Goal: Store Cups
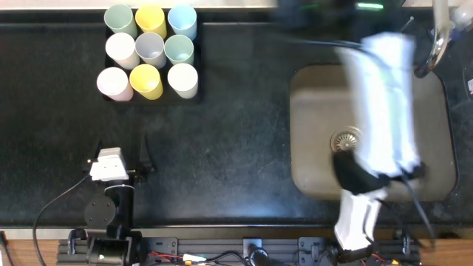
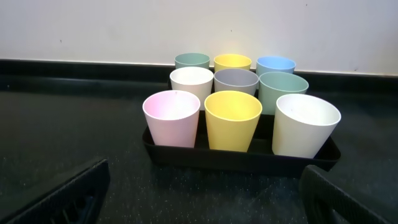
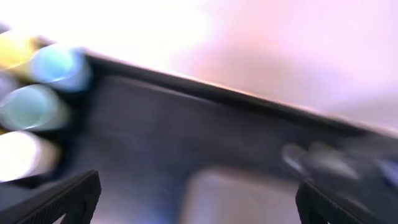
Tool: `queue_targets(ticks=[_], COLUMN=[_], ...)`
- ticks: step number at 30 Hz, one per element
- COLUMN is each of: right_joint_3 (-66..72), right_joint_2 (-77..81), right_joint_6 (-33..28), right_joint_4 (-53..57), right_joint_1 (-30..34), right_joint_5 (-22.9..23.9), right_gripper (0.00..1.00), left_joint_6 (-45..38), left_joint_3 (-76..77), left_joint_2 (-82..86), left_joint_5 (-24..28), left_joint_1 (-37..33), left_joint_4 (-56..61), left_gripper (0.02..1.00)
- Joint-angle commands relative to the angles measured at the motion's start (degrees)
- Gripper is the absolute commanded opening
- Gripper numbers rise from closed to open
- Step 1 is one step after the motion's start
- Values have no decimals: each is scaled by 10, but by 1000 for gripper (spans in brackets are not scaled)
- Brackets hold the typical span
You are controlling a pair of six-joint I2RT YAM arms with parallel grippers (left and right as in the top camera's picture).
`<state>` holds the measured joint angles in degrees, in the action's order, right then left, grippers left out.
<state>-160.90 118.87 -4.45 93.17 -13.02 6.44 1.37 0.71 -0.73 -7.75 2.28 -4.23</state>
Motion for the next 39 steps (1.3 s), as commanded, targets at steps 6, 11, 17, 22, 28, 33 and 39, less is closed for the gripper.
queue_targets(ticks=[6, 11, 17, 22, 28, 33, 39], right_joint_3=[385, 753, 1157, 1350, 1452, 1500, 1569], right_joint_2=[-307, -545, -831, -957, -1029, -1040, -1058], right_joint_6=[13, 51, 17, -14, -14, -13, -13], right_joint_4=[-20, -172, -597, -815, -832, -885, -965], right_joint_1=[39, 40, 40, 40, 40, 40, 60], right_joint_5=[-10, -10, 35, 39, 39, 39, 39], right_gripper=[998, 996, 996, 998, 993, 996, 996], left_joint_6=[4, 4, 4, 4, 4, 4, 4], left_joint_3=[-3, -3, -3, -3, -3, -3, -3], left_joint_2=[6, 6, 6, 6, 6, 6, 6], left_joint_5=[-7, -7, -7, -7, -7, -7, -7], left_joint_1=[7, 7, 7, 7, 7, 7, 7], left_joint_4=[2, 2, 2, 2, 2, 2, 2], left_gripper=[998, 998, 998, 998, 996, 998, 998])
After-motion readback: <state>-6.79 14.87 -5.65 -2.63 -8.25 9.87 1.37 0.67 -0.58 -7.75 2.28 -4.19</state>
